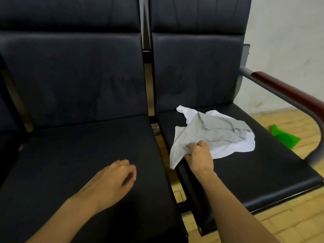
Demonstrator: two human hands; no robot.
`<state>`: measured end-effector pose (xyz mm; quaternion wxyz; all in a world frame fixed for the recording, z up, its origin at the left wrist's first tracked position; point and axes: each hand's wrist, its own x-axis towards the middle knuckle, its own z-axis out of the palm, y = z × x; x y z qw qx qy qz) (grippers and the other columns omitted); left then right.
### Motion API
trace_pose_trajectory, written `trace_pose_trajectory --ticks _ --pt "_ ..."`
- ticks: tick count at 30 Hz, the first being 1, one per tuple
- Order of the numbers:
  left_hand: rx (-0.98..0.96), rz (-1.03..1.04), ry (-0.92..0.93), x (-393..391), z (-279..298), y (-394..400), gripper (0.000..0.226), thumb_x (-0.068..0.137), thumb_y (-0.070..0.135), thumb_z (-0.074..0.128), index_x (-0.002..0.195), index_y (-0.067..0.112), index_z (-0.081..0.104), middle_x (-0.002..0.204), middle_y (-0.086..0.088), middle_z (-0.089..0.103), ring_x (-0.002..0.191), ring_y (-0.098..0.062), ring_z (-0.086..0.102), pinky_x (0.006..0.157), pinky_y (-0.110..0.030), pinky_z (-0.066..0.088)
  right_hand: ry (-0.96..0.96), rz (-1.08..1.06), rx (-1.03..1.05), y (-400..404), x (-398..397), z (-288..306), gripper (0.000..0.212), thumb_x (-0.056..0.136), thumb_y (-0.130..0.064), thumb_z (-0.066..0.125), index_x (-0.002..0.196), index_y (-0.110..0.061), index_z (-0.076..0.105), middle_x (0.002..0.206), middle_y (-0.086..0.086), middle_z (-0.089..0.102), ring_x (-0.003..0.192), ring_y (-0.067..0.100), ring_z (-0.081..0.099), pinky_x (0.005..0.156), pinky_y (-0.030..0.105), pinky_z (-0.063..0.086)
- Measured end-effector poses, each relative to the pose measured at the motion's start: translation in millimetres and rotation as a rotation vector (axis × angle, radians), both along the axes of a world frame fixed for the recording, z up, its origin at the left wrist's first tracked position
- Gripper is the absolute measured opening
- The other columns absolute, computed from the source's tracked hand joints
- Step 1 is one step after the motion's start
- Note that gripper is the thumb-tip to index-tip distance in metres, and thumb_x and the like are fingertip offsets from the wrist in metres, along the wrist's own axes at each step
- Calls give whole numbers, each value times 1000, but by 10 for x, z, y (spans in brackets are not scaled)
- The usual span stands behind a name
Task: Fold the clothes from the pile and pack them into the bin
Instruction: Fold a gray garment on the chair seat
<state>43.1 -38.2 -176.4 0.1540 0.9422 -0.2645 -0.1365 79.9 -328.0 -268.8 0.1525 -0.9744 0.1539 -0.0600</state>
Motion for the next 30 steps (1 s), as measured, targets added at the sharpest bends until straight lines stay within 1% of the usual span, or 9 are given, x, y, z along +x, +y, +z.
trace_pose_trajectory --ticks 6,8,10,14,17,21,25,28,30 --pt "-34 30 16 -66 167 235 10 98 37 53 89 40 56 95 18 53 89 1 56 82 -26 53 -186 36 -30 180 8 243 35 104 -39 41 100 -18 69 103 1 62 101 23 57 82 34 45" --pt "-128 74 26 -64 231 297 6 96 38 55 95 44 55 98 20 54 91 3 57 83 -27 54 -388 -5 206 289 2 599 37 104 -35 44 84 -13 65 78 2 63 76 21 62 64 34 45" --pt "-274 138 35 -57 280 346 26 93 43 58 113 53 45 109 24 51 101 5 55 87 -27 54 -631 -4 528 434 -61 1112 42 103 -36 46 75 -7 57 62 8 54 58 19 53 53 37 43" --pt "-741 224 20 -98 452 467 106 68 54 79 142 65 4 145 31 24 132 11 31 104 -24 37 -807 213 1309 838 -359 2064 32 101 -40 46 91 -17 65 88 3 64 82 19 62 69 33 54" --pt "-896 254 0 -138 637 640 125 58 51 88 143 65 -2 153 32 16 138 15 22 107 -23 31 -640 311 1525 1016 -463 2196 30 102 -42 44 96 -26 69 104 0 70 98 17 66 82 34 59" --pt "-976 285 -14 -213 752 970 87 70 50 79 144 50 34 126 12 58 117 -1 56 99 -29 47 -309 293 1536 1374 -483 1982 29 105 -21 43 82 -21 60 61 -12 68 58 1 65 53 14 52" --pt "-989 227 269 -300 666 979 52 80 36 80 127 29 59 99 -3 69 85 -16 65 85 -37 55 -132 365 1393 1766 -385 1799 37 102 -20 51 71 -27 68 70 -5 64 68 11 62 58 16 52" --pt "-988 332 206 -292 602 881 35 83 31 74 115 29 59 95 -5 68 83 -21 70 80 -40 60 -77 413 1371 1937 -400 1750 37 101 -28 52 72 -25 73 68 -3 68 63 9 66 55 24 55" --pt "-1008 404 146 -272 580 853 36 80 39 74 110 32 54 93 -1 68 83 -15 70 72 -31 58 -84 414 1349 2018 -376 1750 31 102 -27 51 82 -18 73 74 1 71 69 13 70 59 26 55"
